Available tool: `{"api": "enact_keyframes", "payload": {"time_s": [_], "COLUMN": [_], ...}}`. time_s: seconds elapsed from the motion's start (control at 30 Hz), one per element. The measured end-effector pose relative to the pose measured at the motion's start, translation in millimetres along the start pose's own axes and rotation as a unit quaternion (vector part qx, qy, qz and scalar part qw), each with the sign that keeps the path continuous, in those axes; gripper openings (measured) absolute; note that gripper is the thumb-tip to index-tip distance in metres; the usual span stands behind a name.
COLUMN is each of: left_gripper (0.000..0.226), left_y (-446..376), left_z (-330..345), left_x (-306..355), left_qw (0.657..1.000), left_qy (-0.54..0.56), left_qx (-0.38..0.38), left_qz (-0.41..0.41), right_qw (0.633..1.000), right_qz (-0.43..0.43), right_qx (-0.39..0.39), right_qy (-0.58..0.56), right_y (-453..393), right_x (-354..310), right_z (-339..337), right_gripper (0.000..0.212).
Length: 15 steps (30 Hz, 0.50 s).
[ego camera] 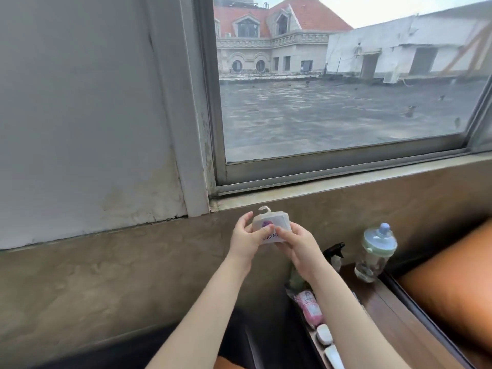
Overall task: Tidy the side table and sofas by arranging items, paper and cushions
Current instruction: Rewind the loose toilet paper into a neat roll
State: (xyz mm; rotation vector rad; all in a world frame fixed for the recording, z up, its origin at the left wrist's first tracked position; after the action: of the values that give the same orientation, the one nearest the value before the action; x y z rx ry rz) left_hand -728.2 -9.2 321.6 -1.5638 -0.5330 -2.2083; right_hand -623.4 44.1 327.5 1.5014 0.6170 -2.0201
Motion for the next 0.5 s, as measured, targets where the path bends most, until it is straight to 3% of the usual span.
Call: {"api": "enact_keyframes", "payload": {"time_s": [0.07, 0.13, 0.2, 0.4, 0.5], "left_gripper": [0.066, 0.031, 0.013, 0.007, 0.006], "left_y": [-4.7, -7.2, -11.7, -36.2, -46.8], "left_z": [14.3, 29.2, 40.8, 68.3, 83.0], "left_x": [-9.2, -16.9, -20.7, -20.9, -15.7], "left_qw": [1.000, 0.997, 0.994, 0.992, 0.994], "left_qy": [0.002, 0.035, 0.044, 0.045, 0.021], "left_qx": [-0.018, -0.038, -0.045, 0.012, 0.032], "left_qz": [-0.021, -0.059, -0.087, -0.113, -0.106], "right_qw": [1.000, 0.999, 1.000, 0.997, 0.995], "right_qz": [0.005, 0.008, 0.008, 0.036, 0.054], "right_qx": [0.023, 0.029, 0.025, 0.039, 0.051], "right_qy": [-0.010, -0.015, -0.006, 0.056, 0.073], "right_y": [-2.9, -7.7, -13.6, -40.4, -52.3], "right_x": [-0.9, -3.6, -8.6, -18.0, -23.9], "right_z": [-13.1, -25.4, -35.9, -75.3, -89.7], "right_gripper": [0.018, 0.019, 0.021, 0.033, 0.056]}}
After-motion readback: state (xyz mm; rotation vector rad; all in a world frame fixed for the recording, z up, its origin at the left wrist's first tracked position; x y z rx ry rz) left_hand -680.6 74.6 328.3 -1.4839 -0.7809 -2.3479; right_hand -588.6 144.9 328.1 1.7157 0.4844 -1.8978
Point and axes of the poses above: each hand's wrist, its own y-axis away from the middle knuckle, its own z-axis out of the palm, x = y × z, the point moved 9 cm from there along -y, towards the middle knuckle, and after that the axes turned 2 degrees about y, right-handed, at the moved point
